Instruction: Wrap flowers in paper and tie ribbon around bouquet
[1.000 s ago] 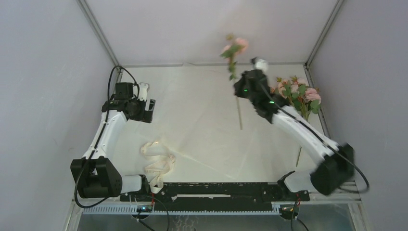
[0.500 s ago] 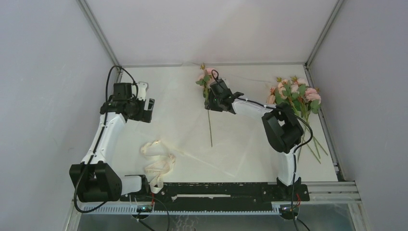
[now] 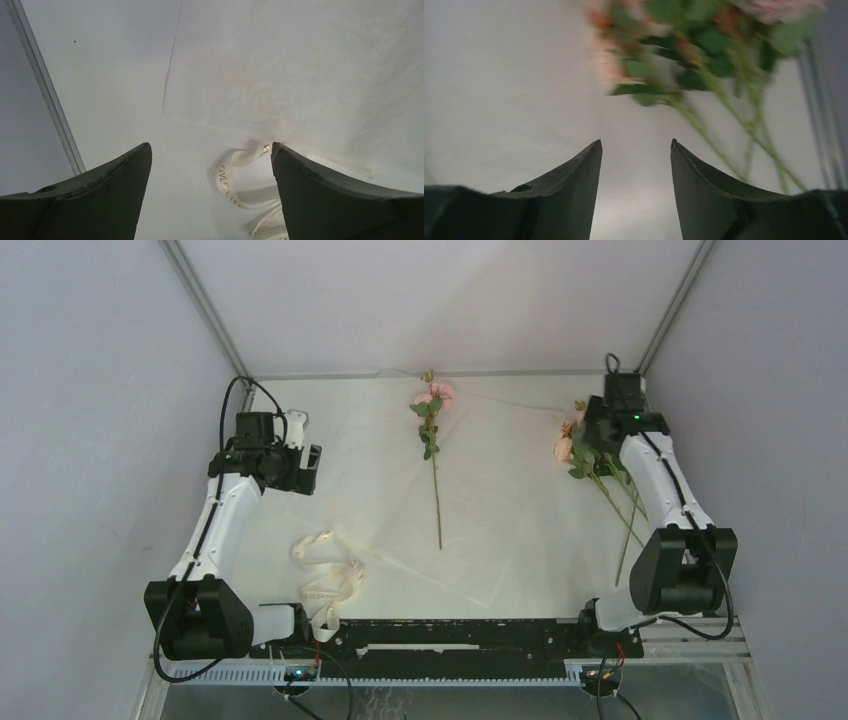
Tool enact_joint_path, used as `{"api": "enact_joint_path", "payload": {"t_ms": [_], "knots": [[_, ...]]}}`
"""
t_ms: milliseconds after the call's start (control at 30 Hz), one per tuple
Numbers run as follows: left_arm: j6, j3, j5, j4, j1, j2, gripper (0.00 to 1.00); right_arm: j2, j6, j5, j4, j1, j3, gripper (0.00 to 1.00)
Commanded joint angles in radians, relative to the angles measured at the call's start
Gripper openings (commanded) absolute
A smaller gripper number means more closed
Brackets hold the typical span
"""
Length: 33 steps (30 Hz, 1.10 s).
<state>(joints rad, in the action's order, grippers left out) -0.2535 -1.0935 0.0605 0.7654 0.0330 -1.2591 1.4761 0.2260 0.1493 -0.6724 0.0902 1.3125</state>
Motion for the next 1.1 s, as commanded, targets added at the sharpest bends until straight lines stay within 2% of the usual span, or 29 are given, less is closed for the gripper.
{"api": "enact_joint_path", "payload": {"t_ms": [0,100,200,533,733,900,1067], "knots": [[-0.002,0.006,0.023,-0.024,-0.001,0.012,0.93,0.077,-0.145,-0.004,-0.174,-0.208,-0.058,0.61],[-0.007,0.009,0.032,-0.026,-0.001,0.004,0.93,0.167,-0.153,0.016,-0.184,-0.282,-0.043,0.63],[-0.007,0.006,0.032,-0.026,-0.002,-0.016,0.93,0.244,-0.162,0.022,-0.173,-0.306,-0.021,0.61],[-0.012,0.007,0.028,-0.031,-0.001,-0.043,0.92,0.379,-0.202,0.020,-0.102,-0.307,0.071,0.43],[-0.012,0.005,0.026,-0.032,-0.002,-0.042,0.92,0.407,-0.206,-0.010,-0.116,-0.307,0.096,0.45],[-0.012,0.005,0.029,-0.031,-0.001,-0.042,0.92,0.417,-0.217,-0.072,-0.114,-0.306,0.096,0.50],[-0.009,0.006,0.025,-0.033,-0.001,-0.040,0.92,0.451,-0.207,-0.069,-0.111,-0.303,0.108,0.47]]}}
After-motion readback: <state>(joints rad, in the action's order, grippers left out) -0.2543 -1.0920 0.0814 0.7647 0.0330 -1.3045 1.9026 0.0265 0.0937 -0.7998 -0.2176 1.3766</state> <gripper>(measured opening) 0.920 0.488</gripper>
